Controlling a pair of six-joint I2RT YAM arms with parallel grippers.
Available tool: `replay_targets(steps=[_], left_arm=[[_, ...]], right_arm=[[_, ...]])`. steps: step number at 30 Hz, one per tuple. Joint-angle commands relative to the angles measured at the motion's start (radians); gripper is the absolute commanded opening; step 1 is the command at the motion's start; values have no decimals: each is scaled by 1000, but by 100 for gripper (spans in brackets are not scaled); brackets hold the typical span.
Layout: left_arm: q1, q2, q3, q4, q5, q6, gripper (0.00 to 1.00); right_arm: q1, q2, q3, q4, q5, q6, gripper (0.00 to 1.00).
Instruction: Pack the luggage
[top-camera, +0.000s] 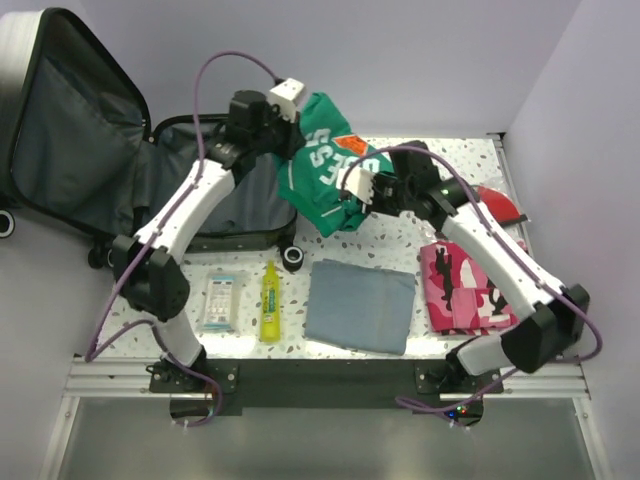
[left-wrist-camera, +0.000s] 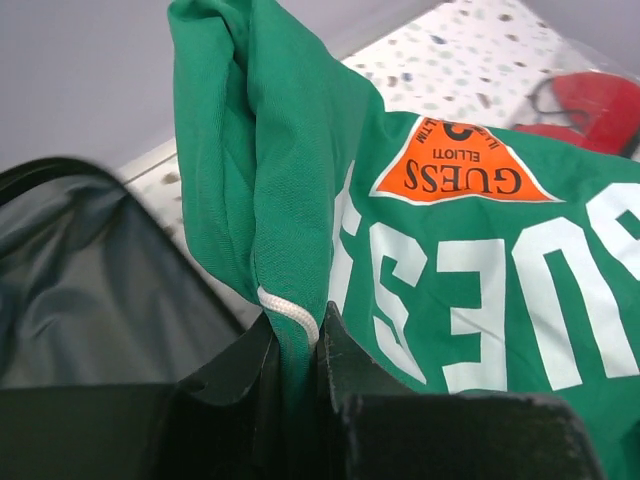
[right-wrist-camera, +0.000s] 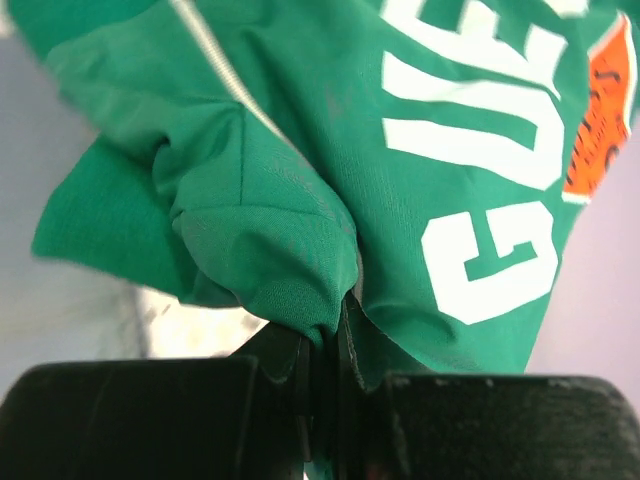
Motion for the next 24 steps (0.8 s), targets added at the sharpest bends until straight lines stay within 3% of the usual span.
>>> replay_targets(steps=[1,10,15,19,24], left_arm=[[80,-178,-132,55,-125,24,0],[267,-422,-435,50,-336,48,0],[306,-522,-566,72,-441,47,0],[359,-551,-657,76,-503,36,0],[421,-533,-715,117,-483,45,0]], right_arm=[[34,121,131,202,2,-62,0],[111,585,449,460,-109,-277,0],[137,739,527,689,-195,-369,0],[144,851,633,688,-294,-430,0],[163,943,687,715,-345,-470,0]])
